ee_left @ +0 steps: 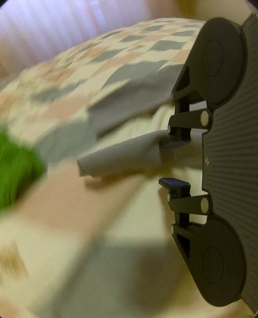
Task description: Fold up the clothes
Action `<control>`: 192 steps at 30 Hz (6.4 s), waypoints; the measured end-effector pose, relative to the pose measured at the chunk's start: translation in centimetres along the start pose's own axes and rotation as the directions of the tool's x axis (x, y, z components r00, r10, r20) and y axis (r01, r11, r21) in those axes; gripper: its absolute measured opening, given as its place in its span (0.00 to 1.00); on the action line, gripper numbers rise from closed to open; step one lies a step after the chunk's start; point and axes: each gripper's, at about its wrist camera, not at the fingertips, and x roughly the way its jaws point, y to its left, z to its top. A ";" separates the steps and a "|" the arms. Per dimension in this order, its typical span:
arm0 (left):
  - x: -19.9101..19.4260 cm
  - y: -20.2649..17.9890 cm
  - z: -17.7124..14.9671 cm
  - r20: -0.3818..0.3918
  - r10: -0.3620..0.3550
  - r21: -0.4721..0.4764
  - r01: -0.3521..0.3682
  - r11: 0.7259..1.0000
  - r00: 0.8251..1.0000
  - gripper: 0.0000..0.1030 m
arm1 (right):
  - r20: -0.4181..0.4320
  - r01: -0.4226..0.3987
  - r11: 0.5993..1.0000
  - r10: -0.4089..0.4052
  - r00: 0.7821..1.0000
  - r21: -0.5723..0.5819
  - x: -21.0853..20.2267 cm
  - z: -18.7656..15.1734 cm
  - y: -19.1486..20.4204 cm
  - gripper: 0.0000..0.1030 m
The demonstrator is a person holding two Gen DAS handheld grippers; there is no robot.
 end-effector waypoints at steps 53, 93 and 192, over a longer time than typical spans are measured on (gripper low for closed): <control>-2.0 3.2 -2.3 0.065 0.282 0.142 -0.289 0.947 0.957 0.03 | 0.164 -0.218 0.960 0.190 0.968 0.174 0.0 8.8 -8.3 0.03; 7.7 -15.6 8.9 0.080 -0.079 0.298 0.052 0.953 0.994 0.00 | -0.117 0.001 -0.288 0.392 0.912 -0.958 7.5 -7.4 36.8 0.00; -7.2 -18.1 -25.8 -0.076 0.291 0.658 -0.172 0.733 0.954 0.41 | 0.013 0.156 0.861 -0.171 0.985 -0.485 -0.8 4.9 1.4 0.33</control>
